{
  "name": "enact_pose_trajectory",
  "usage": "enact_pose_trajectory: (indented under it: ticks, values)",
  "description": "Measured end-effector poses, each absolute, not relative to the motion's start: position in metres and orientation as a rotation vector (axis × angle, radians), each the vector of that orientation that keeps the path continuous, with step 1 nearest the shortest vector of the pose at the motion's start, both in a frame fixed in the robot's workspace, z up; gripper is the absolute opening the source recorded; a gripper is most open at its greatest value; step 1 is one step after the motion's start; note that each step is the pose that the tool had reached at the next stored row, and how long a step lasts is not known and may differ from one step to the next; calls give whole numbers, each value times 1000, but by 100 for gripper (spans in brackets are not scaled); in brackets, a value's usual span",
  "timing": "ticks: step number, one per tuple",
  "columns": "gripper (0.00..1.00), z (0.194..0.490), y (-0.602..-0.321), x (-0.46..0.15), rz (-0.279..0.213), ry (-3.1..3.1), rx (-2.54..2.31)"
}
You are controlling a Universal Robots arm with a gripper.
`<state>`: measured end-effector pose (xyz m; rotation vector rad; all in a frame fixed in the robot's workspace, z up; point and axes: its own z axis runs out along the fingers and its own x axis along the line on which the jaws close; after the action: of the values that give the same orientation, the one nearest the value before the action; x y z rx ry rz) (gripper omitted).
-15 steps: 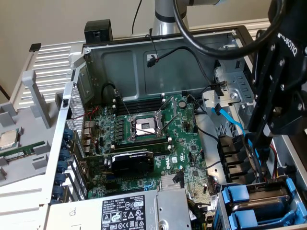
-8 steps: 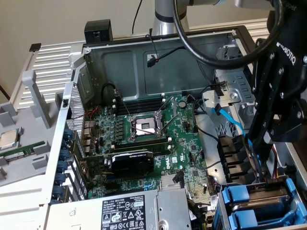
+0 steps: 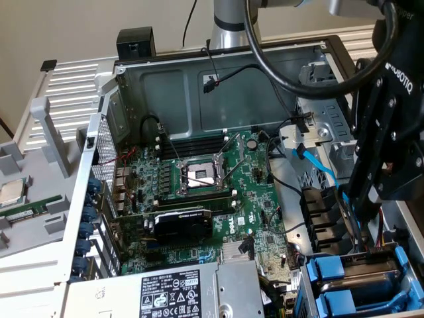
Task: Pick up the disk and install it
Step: 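Insert the second disk wire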
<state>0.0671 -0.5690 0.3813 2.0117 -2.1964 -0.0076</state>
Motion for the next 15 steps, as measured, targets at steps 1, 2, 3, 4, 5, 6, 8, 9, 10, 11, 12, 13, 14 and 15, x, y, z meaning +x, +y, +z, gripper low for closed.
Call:
enact_pose_trajectory:
  ticks: [1,2,3,4,5,6,8,9,10,11,12,13,14,15]
  values:
    - [31,381,-569,67,-5,-2192,2015]
    - [31,381,-568,67,-2,-2188,2018]
    - [31,381,-568,67,0,-2184,2021]
    - [31,381,-568,67,1,-2181,2025]
    - [31,381,-568,67,2,-2178,2029]
    - [31,381,-567,67,3,-2176,2032]
    - [31,380,-567,67,5,-2171,2036]
    - [31,380,-567,67,6,-2168,2039]
    - [31,380,-566,67,8,-2165,2041]
    - [31,379,-565,67,9,-2162,2043]
    - [31,378,-564,67,10,-2160,2044]
    - [31,378,-562,67,12,-2159,2045]
    - [31,378,-561,67,13,-2157,2045]
    - [31,378,-561,67,15,-2156,2045]
